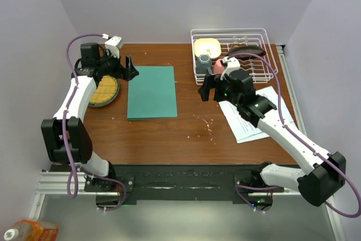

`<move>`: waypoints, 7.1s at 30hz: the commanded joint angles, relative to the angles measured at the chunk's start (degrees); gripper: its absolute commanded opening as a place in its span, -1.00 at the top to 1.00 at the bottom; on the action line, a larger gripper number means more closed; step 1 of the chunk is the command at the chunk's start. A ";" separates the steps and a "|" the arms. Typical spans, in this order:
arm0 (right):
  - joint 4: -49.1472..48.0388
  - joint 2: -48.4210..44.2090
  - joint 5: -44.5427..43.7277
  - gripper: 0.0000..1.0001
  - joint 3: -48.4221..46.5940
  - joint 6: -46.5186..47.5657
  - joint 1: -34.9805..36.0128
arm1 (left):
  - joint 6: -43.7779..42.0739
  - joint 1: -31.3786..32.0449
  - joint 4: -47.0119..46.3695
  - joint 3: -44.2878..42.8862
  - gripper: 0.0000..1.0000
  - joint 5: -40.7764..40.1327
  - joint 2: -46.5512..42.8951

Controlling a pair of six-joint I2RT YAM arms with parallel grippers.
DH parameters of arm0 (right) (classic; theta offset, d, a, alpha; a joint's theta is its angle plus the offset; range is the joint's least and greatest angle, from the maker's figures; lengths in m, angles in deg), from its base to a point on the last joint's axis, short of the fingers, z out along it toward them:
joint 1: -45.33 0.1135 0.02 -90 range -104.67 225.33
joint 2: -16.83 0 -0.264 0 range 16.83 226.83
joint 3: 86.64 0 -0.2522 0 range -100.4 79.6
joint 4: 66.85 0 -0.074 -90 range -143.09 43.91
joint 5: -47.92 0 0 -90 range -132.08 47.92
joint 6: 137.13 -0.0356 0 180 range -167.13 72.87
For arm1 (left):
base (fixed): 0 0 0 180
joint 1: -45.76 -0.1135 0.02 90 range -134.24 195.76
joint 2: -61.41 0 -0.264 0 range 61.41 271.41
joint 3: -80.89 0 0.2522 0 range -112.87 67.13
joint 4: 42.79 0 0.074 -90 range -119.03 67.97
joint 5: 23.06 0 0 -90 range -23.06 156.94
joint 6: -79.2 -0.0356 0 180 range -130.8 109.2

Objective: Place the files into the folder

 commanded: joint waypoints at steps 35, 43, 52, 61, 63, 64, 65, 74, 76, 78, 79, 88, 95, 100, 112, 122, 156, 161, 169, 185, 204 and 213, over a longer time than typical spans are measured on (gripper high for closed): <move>-14.92 6.34 -10.58 -0.97 15.74 -10.59 22.98 | 12.11 0.03 -16.84 -19.72 -1.00 -10.82 38.16; -19.92 8.01 -8.90 -0.97 18.64 -16.05 25.62 | 11.23 0.82 -19.03 -15.77 -1.00 -13.55 38.51; -21.07 11.00 -10.13 -0.97 18.38 -19.47 28.35 | 10.27 2.58 -22.89 -5.67 -1.00 -13.38 32.90; -23.35 12.41 -11.72 -0.93 21.63 -26.23 28.44 | 10.53 3.29 -22.28 8.75 -0.97 -10.31 20.94; -23.27 13.02 -11.37 -0.93 21.63 -27.38 28.35 | 11.14 3.29 -22.11 12.27 -0.97 -9.87 17.53; -23.18 13.63 -11.28 -0.92 21.63 -28.52 28.35 | 11.15 3.29 -21.76 13.06 -0.97 -8.91 16.63; -23.18 13.99 -11.02 -0.92 21.72 -29.05 28.35 | 11.23 3.20 -19.24 14.20 -0.96 -8.38 15.76; -26.94 15.91 -8.47 -0.91 23.30 -33.71 28.35 | 9.56 4.78 -10.24 16.00 -1.00 1.04 7.40; -26.87 17.15 -8.03 -0.90 21.90 -33.72 28.35 | 9.39 4.43 -9.98 11.33 -1.00 -0.10 8.44; -27.13 18.64 -7.41 -0.90 20.76 -33.72 28.35 | 9.65 4.25 -9.19 2.20 -1.00 -1.51 12.55; -27.31 19.08 -7.32 -0.90 20.49 -33.98 28.35 | 9.74 4.25 -8.76 -0.96 -1.00 -2.47 14.32; -30.56 24.09 -4.60 -0.90 16.62 -35.73 28.44 | 9.21 4.34 -6.73 -28.06 -1.00 -14.96 36.48; -33.80 26.11 -3.63 -0.90 16.44 -37.32 28.35 | 7.81 4.96 -9.01 -21.05 -1.00 -16.02 36.14; -36.62 26.03 -5.12 -0.89 18.46 -39.16 28.44 | 6.84 5.13 -9.10 -16.65 -1.00 -15.75 33.77; -33.29 17.87 -11.62 -0.88 24.96 -42.85 28.35 | 6.75 8.03 -6.82 -0.58 -1.00 -9.96 23.14; -34.87 13.47 -14.18 -0.86 32.79 -49.09 27.91 | 6.49 8.91 -2.25 7.44 -1.00 -5.29 12.06; -61.14 22.16 -13.30 -0.58 40.00 -62.80 27.56 | 2.53 9.35 -4.88 -1.09 -0.99 -10.48 18.21; -70.28 26.38 -13.83 -0.53 40.88 -64.74 27.29 | 1.57 10.05 -4.53 0.67 -0.99 -11.18 18.73; -71.69 25.77 -14.88 -0.46 40.35 -64.30 27.29 | -0.10 12.16 -5.59 5.42 -0.99 -12.68 18.12; -76.26 25.68 -18.83 -0.19 38.16 -56.24 27.29 | -1.86 13.74 -3.92 6.12 -0.99 -11.45 17.24; -28.11 13.02 -47.21 1.00 14.35 -8.51 41.35 | -4.22 -1.89 28.49 -31.30 -1.00 3.58 10.12; -15.71 30.76 -66.18 1.00 -1.56 12.15 53.91 | -6.52 -4.62 31.76 -25.69 -1.00 5.16 4.59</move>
